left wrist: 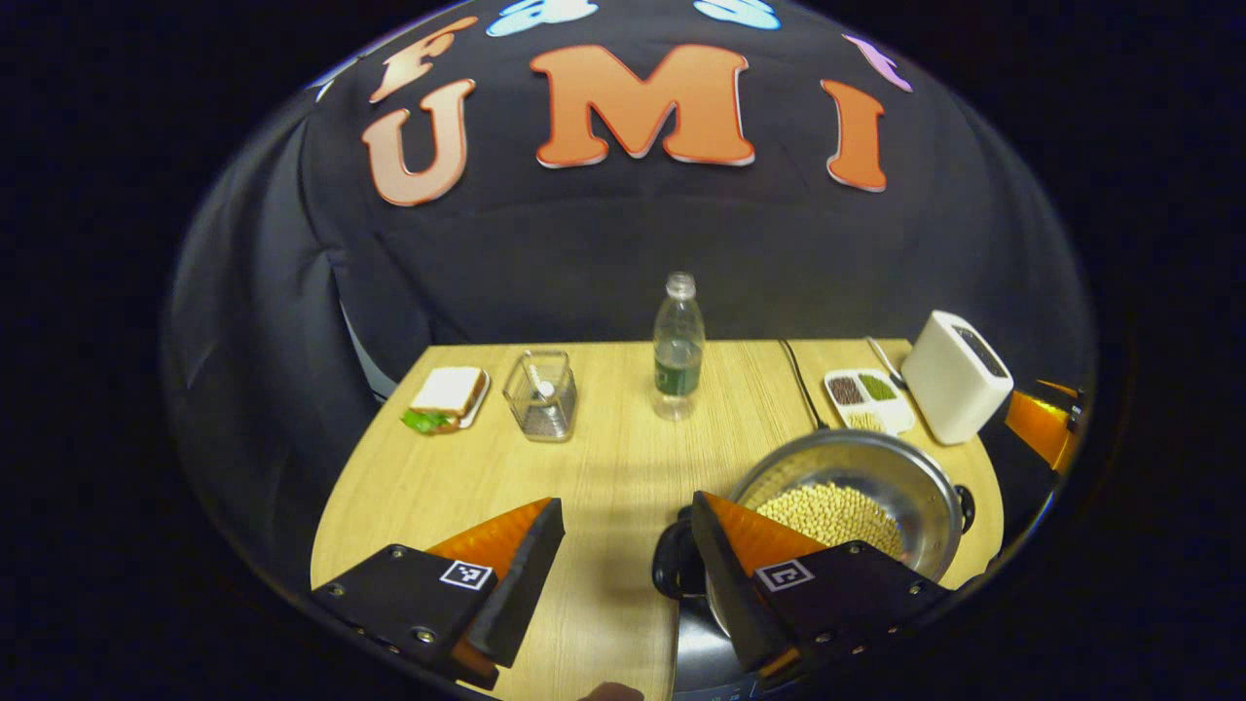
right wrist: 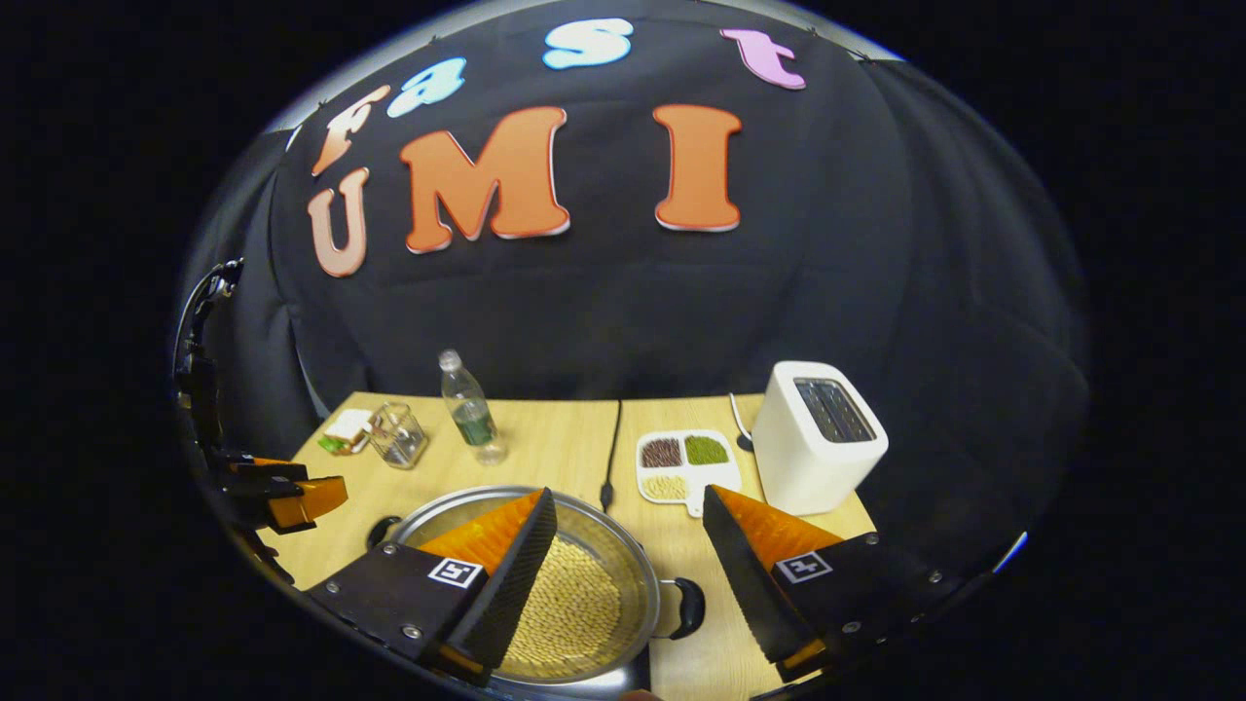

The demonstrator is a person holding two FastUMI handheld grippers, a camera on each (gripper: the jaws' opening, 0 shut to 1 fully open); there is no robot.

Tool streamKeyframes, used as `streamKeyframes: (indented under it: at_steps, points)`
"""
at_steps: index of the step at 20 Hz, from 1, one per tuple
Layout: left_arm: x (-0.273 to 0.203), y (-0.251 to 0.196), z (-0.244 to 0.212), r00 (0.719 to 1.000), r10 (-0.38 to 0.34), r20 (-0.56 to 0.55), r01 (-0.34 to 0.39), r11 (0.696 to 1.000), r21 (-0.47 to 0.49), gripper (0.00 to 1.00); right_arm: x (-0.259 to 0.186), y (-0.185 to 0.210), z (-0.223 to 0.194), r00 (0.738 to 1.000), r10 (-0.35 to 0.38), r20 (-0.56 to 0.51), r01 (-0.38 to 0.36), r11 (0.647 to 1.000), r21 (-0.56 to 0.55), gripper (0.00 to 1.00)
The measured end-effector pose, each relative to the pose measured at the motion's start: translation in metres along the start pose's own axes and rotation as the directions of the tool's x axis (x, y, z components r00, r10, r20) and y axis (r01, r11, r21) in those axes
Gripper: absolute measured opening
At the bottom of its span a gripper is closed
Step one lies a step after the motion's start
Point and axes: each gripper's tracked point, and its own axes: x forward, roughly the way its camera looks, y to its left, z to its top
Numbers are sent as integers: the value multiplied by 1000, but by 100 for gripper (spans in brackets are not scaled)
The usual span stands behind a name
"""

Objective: First push the handle of the pot to place it horizontally, then grasp the pot with both hands and set it on the induction cooktop.

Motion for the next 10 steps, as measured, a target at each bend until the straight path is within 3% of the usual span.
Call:
streamKeyframes:
  at_steps: [2,5,7,10]
  points:
    - [-25,19,45,993,28,111,-25,999,-28,82,-18,17,38,996,33,85,-32,999,-14,94]
    - [-75,45,113,956,74,285,-52,995,-83,82,-53,41,89,973,95,211,-91,996,-25,94]
    - [-109,60,155,914,102,393,-56,990,-126,82,-82,59,126,943,136,305,-130,991,-40,93]
    - [-167,80,208,824,143,548,-64,985,-161,81,-124,79,176,880,169,443,-145,985,-88,93]
